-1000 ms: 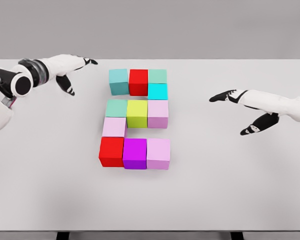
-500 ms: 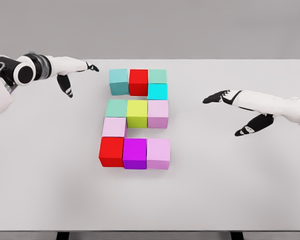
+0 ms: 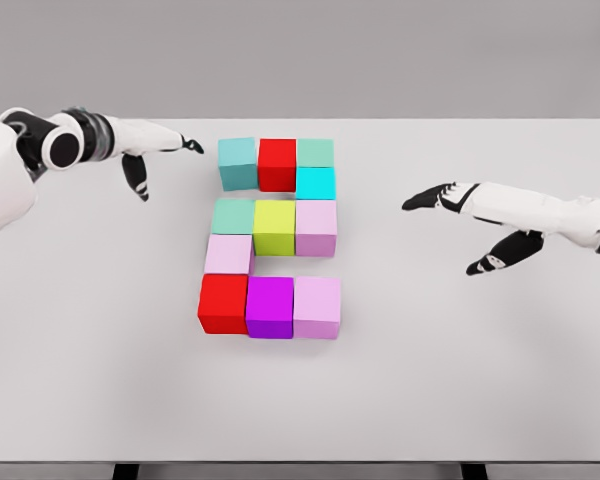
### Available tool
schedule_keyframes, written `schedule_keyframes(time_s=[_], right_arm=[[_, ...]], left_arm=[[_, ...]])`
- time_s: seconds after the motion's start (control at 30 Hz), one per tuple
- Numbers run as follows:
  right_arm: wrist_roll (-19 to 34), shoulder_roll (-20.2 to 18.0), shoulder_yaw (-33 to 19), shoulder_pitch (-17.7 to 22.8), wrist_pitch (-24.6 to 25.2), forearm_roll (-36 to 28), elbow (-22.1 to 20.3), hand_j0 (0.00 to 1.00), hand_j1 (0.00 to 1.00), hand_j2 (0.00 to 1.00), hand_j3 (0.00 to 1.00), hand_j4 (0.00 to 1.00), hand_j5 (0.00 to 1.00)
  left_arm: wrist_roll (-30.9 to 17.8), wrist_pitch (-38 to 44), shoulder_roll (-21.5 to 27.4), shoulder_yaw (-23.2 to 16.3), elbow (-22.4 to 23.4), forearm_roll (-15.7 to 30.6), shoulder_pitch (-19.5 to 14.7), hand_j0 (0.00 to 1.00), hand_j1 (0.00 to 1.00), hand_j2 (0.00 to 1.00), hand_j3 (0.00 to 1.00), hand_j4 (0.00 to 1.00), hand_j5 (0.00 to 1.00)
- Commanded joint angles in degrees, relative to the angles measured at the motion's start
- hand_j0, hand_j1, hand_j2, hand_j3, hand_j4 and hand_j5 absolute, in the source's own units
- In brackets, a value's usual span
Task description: Assemble the squares on the desktop into the number 2
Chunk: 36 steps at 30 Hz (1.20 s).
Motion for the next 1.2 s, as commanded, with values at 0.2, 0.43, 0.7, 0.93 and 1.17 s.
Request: schedule_keyframes(time_s=[0.2,0.43,0.7,0.93,1.17], right_arm=[[0.0,-0.1,-0.1,0.0,0.2,-0.3,0.0,1.0,1.0,1.0,1.0,1.0,1.0],[0.0,-0.1,-0.1,0.0,0.2,-0.3,-0.1,1.0,1.0,1.0,1.0,1.0,1.0],[0.0,-0.1,0.0,0.1,0.2,-0.3,-0.1,1.0,1.0,1.0,1.0,1.0,1.0],[0.0,-0.2,-0.1,0.2,0.2,-0.3,0.0,1.0,1.0,1.0,1.0,1.0,1.0],[0.0,-0.2,-0.1,0.2,0.2,-0.4,-0.1,1.0,1.0,1.0,1.0,1.0,1.0]], left_arm=[[0.0,-0.1,-1.8,-0.3,1.3,-0.3,-0.3,1.0,1.0,1.0,1.0,1.0,1.0],[0.0,-0.1,-3.0,-0.4,2.9,-0.6,-0.4,1.0,1.0,1.0,1.0,1.0,1.0],[0.0,-0.1,-4.0,-0.4,3.8,-1.1,-0.6,1.0,1.0,1.0,1.0,1.0,1.0],[0.0,-0.1,-5.6,-0.4,5.8,-1.7,-0.6,1.0,1.0,1.0,1.0,1.0,1.0],[0.0,-0.1,-5.6,-0.3,5.8,-1.7,-0.6,1.0,1.0,1.0,1.0,1.0,1.0]])
